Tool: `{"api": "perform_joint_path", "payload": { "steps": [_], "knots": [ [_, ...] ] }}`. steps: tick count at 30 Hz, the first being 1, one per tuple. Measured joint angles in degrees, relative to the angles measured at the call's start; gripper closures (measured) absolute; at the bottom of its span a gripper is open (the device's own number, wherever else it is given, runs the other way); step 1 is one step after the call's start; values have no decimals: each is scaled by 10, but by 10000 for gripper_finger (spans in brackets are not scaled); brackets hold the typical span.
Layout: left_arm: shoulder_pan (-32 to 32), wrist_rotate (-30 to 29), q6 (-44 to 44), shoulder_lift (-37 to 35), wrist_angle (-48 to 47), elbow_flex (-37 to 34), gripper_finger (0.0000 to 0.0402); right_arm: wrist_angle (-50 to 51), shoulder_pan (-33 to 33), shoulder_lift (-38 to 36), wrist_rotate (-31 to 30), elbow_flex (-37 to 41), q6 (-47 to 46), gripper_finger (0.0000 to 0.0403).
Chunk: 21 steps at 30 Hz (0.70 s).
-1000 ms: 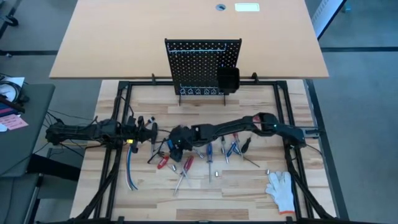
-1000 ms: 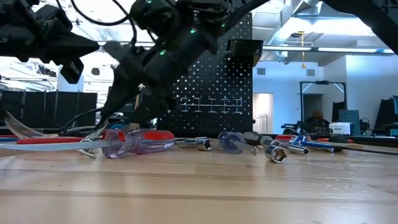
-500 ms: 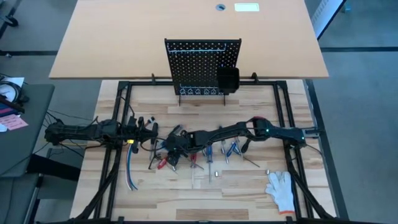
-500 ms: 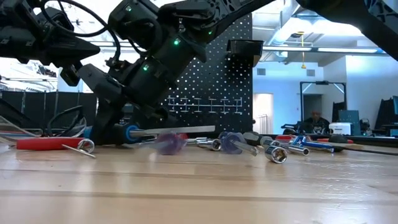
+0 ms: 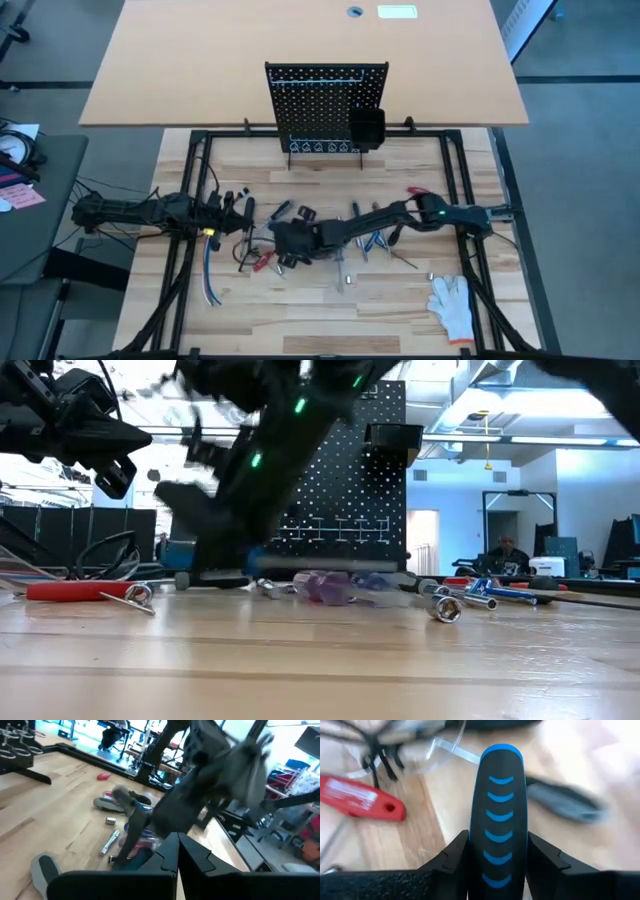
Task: Hang tools onto peg board
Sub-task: Hang the blue screwdriver on the pegboard
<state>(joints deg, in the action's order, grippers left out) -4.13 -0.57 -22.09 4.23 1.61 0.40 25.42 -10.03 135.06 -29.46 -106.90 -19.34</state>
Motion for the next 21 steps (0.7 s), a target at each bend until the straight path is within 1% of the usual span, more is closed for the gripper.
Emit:
{"api": "perform_joint_path", "payload": {
  "steps": [2,3,5,9,13,15,17,19,21],
  "knots": [
    [-6,0,8,0,0,0,401,-15,-12,-40,-40,43,-1,260],
    [-8,0,11,0,0,0,401,-38,-17,-61,-54,71,0,260],
    [-13,0,18,0,0,0,402,-99,-24,-105,-60,130,3,260],
    [-21,-2,34,0,0,0,401,-272,-39,-208,-71,262,61,260],
    [-23,-2,36,0,0,0,402,-496,-47,-307,-62,411,131,260],
    [-23,-2,43,0,0,0,402,-641,-44,-334,-15,491,156,260],
    [-23,-5,45,1,1,0,401,-800,-30,-344,60,561,171,260],
    [-23,-19,43,3,6,0,402,-951,-8,-342,139,608,168,260],
    [-23,-32,46,7,32,0,402,-1066,18,-330,202,634,154,260]
  ]
}}
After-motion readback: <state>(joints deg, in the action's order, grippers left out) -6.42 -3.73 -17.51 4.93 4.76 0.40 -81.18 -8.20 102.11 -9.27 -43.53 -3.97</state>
